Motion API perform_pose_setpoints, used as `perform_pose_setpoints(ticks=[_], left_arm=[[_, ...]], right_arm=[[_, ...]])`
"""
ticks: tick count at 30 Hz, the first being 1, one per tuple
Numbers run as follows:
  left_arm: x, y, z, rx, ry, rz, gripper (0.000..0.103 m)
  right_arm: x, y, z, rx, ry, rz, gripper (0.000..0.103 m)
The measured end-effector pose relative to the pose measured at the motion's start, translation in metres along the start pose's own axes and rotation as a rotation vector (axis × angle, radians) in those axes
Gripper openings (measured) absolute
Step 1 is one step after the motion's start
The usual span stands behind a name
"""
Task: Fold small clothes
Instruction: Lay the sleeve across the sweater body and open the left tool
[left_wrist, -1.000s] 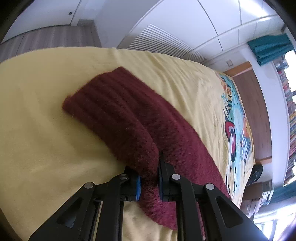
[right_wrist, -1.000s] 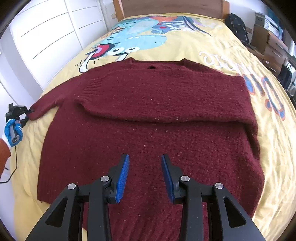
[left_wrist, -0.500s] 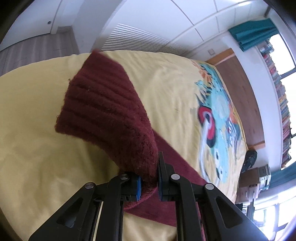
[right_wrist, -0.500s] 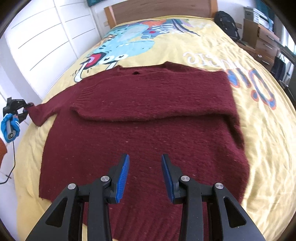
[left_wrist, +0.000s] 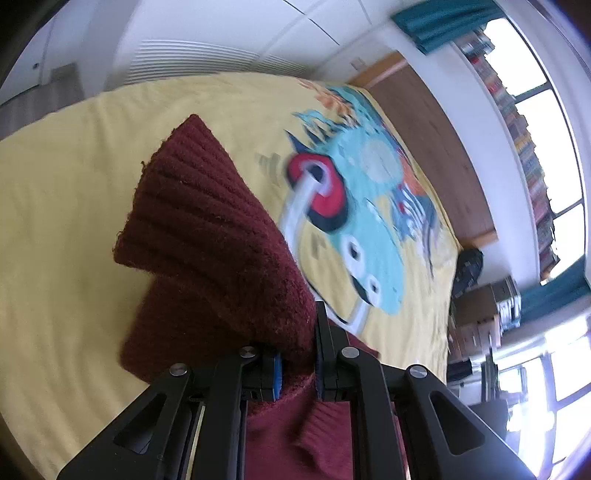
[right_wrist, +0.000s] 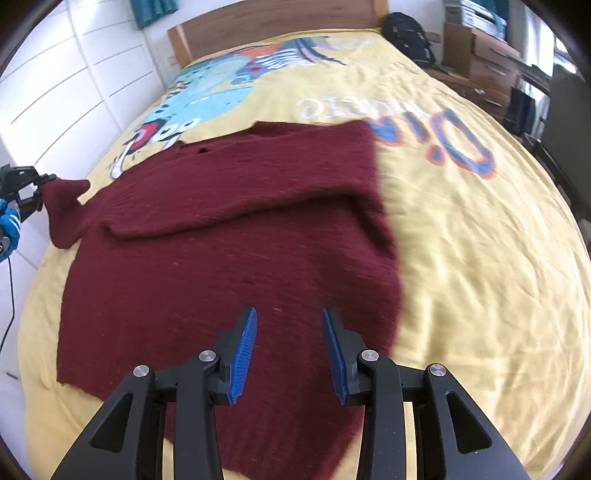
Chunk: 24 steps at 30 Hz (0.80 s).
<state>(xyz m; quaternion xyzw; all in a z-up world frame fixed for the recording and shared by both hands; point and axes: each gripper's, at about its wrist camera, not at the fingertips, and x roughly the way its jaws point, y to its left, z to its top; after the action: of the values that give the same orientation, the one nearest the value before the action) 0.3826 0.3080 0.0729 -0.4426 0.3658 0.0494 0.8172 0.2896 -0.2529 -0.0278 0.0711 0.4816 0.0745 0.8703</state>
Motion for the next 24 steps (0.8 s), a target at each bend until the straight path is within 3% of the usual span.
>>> perform_pose_setpoints(ticks=[11,24], left_arm=[[0.061,-0.116,-0.069,0.118,0.131,-0.104,0.01],[0.1,-0.212,-0.209,0.343,0.34,-0.162,0.01]], right_arm=[[-0.022,-0.057,-0.024,0.109,-0.024,-0.024,0.038],[-0.031,-0.085,-0.042,0.163,-0.028,-0.026,0.038]])
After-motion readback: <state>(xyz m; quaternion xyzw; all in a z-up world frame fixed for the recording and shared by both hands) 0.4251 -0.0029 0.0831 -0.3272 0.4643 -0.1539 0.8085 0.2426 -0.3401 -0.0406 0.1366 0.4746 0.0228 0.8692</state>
